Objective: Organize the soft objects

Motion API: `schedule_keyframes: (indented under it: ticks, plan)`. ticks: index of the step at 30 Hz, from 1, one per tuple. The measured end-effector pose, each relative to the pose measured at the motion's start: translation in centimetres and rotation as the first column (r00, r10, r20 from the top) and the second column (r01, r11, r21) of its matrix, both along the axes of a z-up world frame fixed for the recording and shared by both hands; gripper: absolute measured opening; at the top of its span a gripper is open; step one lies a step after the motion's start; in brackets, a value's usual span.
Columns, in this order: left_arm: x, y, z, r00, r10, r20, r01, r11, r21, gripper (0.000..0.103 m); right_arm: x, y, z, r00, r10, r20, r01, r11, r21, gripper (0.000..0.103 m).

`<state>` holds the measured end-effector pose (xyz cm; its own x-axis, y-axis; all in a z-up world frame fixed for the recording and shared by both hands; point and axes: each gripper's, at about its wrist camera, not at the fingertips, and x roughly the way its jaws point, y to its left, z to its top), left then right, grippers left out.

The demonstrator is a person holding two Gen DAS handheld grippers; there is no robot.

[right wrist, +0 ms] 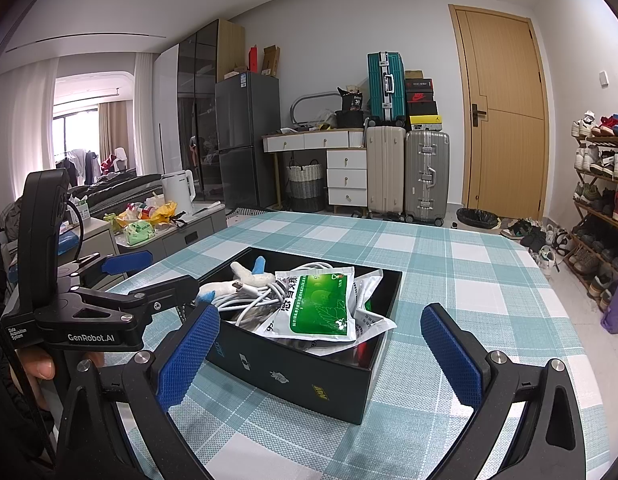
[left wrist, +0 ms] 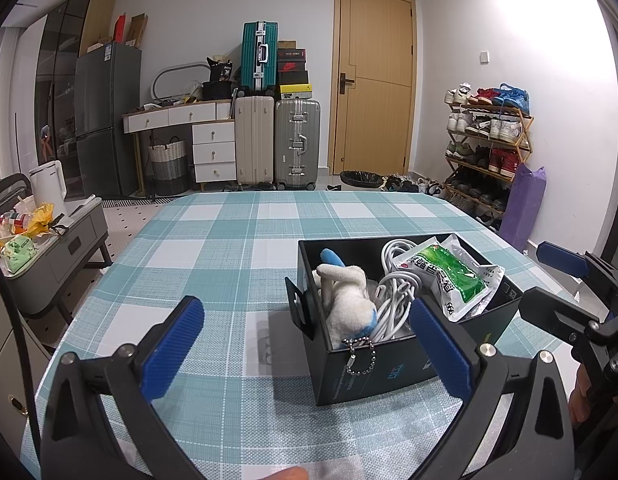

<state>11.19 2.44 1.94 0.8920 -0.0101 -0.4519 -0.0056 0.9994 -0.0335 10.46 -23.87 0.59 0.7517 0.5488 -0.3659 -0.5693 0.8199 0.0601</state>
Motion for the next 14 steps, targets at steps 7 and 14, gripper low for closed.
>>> schedule_keyframes:
  ticks: [7,14]
  plan:
    - [-0.01,0.02,-0.01,1.0,0.001,0.0,-0.001,1.0,-0.001,0.103,0.03,-0.01,0.0,1.0,0.0,0.0,0.0,1.0,0.0,0.102]
    - [-0.02,-0.02,0.03,1.0,-0.001,0.002,0.001,1.0,0.0,0.103,0.01,-0.04,0.01,1.0,0.0,0.0,0.0,1.0,0.0,0.102]
